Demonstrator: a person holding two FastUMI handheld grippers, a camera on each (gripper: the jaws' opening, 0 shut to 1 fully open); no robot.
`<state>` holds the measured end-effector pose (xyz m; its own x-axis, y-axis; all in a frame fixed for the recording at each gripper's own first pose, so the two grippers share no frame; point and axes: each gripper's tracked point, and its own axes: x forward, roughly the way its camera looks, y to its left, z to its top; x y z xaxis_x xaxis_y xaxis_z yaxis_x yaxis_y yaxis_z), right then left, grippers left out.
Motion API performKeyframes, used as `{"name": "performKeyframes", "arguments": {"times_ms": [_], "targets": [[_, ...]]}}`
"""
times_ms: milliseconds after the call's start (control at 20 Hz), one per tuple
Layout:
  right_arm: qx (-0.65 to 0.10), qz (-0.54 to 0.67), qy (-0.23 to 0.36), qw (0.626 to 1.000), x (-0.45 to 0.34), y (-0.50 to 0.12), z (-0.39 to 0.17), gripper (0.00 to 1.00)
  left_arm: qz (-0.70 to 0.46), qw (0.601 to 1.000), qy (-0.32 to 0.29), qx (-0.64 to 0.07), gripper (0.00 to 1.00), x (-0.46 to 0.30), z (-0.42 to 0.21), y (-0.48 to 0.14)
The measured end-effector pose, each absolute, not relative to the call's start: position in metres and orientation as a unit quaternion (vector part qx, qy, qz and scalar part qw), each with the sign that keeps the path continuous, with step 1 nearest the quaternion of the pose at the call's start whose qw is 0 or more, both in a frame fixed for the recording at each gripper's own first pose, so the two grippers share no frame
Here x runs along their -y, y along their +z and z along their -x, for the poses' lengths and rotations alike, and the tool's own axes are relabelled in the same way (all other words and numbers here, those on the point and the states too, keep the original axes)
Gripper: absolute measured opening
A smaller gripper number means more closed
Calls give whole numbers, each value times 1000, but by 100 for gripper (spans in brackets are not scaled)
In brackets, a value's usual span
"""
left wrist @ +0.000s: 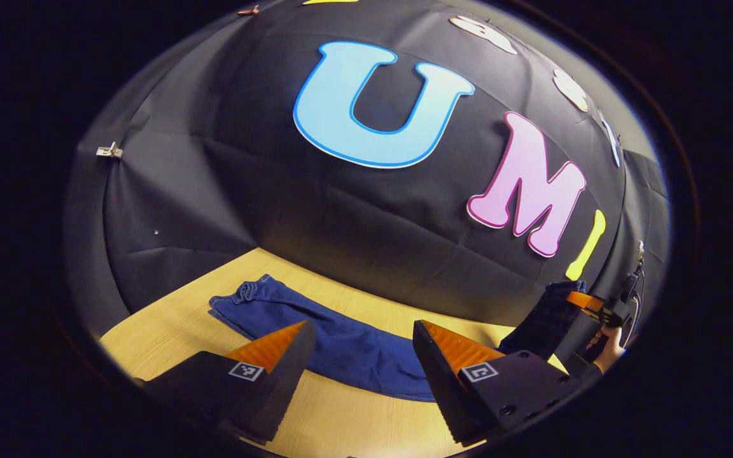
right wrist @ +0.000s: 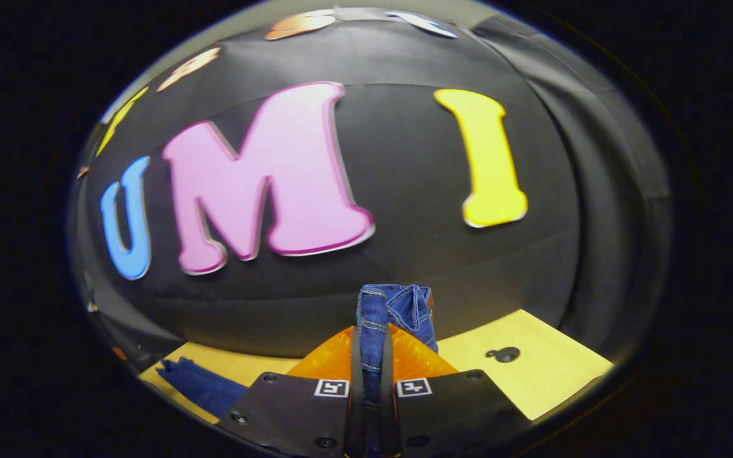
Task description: Grasp the waist and the cuffs of the jeans and fold them to make the two legs overlap; first hold the waist and fold one-third of the jeans toward the cuffs, then hold the cuffs and fold the remaining one-third in the same direction to finish folding.
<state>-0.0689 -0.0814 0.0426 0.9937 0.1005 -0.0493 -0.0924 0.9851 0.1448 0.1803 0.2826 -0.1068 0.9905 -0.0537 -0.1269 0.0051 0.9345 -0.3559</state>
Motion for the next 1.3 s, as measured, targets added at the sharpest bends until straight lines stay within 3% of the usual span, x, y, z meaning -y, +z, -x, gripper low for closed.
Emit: {"name": "performKeyframes", "arguments": {"times_ms": [250, 350, 400, 450, 600, 650, 700, 750, 900, 950, 1000, 1300], "targets": [[-56, -20, 177, 982, 80, -35, 69, 12, 203, 977, 5, -62, 96, -305, -178, -118], [-85, -18, 194, 977, 83, -57, 60, 12, 212, 975, 9, -58, 96, -311, -183, -121], [-99, -14, 197, 975, 90, -81, 50, 12, 214, 975, 12, -56, 92, -314, -187, -123], [-110, -6, 199, 974, 94, -96, 43, 12, 214, 975, 15, -54, 96, -317, -191, -125], [-155, -22, 215, 964, 65, -142, 58, 15, 195, 979, 39, -50, 96, -336, -207, -132], [-172, -32, 222, 959, 60, -154, 63, 25, 187, 980, 51, -55, 97, -344, -215, -138], [-188, -31, 223, 956, 56, -167, 69, 25, 180, 980, 63, -63, 96, -355, -221, -143], [-200, -23, 224, 954, 55, -176, 73, 36, 171, 980, 75, -67, 96, -368, -227, -147], [-200, -15, 218, 955, 58, -177, 90, 94, 140, 980, 109, -87, 96, -411, -254, -163], [-198, -14, 214, 956, 62, -174, 95, 92, 132, 979, 120, -98, 96, -424, -263, -172], [-198, -15, 207, 958, 68, -173, 100, 96, 125, 977, 134, -112, 96, -441, -270, -181], [-190, -4, 164, 968, 129, -149, 127, 96, 149, 957, 171, -183, 96, -489, -305, -243]]}}
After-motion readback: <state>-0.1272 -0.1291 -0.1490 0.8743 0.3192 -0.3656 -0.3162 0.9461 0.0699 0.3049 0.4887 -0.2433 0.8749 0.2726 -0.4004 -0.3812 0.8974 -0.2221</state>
